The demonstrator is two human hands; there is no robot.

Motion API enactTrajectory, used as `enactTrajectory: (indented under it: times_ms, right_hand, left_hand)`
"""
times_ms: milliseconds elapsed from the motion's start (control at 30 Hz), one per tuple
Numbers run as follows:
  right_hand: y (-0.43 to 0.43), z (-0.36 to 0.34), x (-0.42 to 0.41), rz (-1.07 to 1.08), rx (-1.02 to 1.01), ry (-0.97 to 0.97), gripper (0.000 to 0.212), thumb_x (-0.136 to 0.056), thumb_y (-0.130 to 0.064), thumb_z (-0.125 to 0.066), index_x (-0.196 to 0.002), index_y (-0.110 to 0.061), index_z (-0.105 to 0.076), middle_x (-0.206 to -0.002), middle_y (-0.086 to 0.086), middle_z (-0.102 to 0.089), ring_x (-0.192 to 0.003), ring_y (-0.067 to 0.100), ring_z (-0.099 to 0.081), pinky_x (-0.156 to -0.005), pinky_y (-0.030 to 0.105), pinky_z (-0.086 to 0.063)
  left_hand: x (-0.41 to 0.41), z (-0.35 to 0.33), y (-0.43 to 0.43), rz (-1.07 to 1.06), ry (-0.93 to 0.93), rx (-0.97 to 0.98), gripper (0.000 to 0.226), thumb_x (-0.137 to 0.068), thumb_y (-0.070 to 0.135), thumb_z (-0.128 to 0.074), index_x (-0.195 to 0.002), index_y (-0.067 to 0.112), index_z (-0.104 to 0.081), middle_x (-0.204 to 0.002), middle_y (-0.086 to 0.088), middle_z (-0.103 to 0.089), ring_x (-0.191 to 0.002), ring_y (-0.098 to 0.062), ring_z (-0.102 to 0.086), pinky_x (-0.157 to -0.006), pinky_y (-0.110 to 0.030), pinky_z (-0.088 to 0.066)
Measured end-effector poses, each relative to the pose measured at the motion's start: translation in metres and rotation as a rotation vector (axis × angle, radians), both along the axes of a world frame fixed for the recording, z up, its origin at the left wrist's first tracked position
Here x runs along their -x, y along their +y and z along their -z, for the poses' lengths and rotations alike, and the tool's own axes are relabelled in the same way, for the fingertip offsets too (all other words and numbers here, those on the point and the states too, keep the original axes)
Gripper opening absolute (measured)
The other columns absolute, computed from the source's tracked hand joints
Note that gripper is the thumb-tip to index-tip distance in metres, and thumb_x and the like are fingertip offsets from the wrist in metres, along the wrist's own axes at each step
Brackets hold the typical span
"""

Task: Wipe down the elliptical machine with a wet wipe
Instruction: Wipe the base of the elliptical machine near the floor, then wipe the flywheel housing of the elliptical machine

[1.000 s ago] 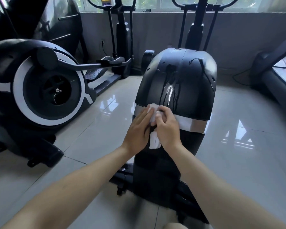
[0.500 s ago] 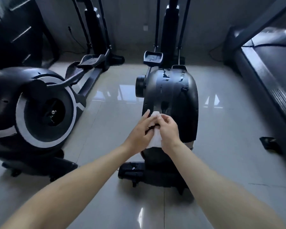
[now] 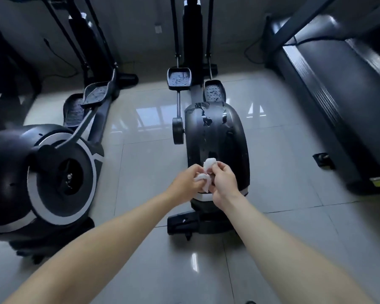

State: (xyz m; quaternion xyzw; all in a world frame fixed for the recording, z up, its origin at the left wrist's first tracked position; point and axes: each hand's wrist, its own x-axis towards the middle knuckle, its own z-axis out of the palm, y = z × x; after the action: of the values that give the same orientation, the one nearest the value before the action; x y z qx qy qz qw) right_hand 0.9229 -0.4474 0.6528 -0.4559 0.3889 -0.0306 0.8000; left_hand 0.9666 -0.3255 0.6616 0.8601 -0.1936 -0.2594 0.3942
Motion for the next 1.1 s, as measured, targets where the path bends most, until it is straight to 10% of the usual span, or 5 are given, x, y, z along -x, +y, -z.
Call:
enactTrajectory:
  times_ms: [300,467,667,900,1100]
  right_hand:
    - [-0.029,0.073,-0.048,0.206,0.382,0.213,0.016,-0.104,-0.018,-0.049,-0.111,-0.019,-0.063,-0.103,-0.001,-0.068,-0.098,0.018,-0.066,-0.081,0.025,-0.05]
    - [-0.026,0.115,-0.069,0.234,0.446,0.282,0.022,-0.101,-0.013,-0.045,-0.119,-0.026,-0.05,-0.1,-0.004,-0.061,-0.084,0.008,-0.058,-0.065,0.021,-0.041]
    - [-0.014,0.152,-0.116,0.291,0.555,0.355,0.021,-0.103,-0.012,-0.041,-0.112,-0.026,-0.054,-0.105,0.002,-0.061,-0.089,0.016,-0.059,-0.07,0.028,-0.046]
    - [0.007,0.172,-0.159,0.287,0.81,0.36,0.028,-0.104,-0.017,-0.053,-0.13,-0.023,-0.062,-0.123,-0.001,-0.049,-0.082,0.008,-0.054,-0.059,0.004,-0.036]
    - [0.029,0.197,-0.124,0.487,0.739,0.464,0.04,-0.106,-0.009,-0.047,-0.142,-0.025,-0.058,-0.13,0.002,-0.049,-0.108,0.014,-0.053,-0.088,0.02,-0.04]
  left_hand:
    - [-0.084,0.052,-0.009,0.134,-0.028,-0.123,0.035,-0.094,-0.004,-0.035,-0.102,0.021,-0.057,-0.097,0.0,-0.065,-0.085,-0.02,-0.058,-0.065,-0.026,-0.043]
    - [-0.129,0.103,-0.023,0.227,-0.137,-0.159,0.038,-0.102,0.004,-0.039,-0.118,0.017,-0.071,-0.115,-0.004,-0.057,-0.116,-0.023,-0.054,-0.102,-0.03,-0.042]
    - [-0.181,0.152,-0.027,0.418,-0.203,-0.211,0.067,-0.087,0.025,-0.052,-0.154,0.02,-0.042,-0.115,0.003,-0.044,-0.131,-0.025,-0.045,-0.111,-0.039,-0.042]
    - [-0.216,0.187,-0.02,0.722,-0.604,-0.277,0.078,-0.094,0.042,-0.051,-0.162,0.024,-0.019,-0.129,-0.004,-0.042,-0.119,-0.025,-0.038,-0.108,-0.041,-0.036]
    - [-0.217,0.205,-0.012,0.746,-0.685,-0.352,0.092,-0.096,0.045,-0.063,-0.163,0.026,-0.003,-0.119,-0.006,-0.043,-0.108,-0.026,-0.042,-0.097,-0.041,-0.044]
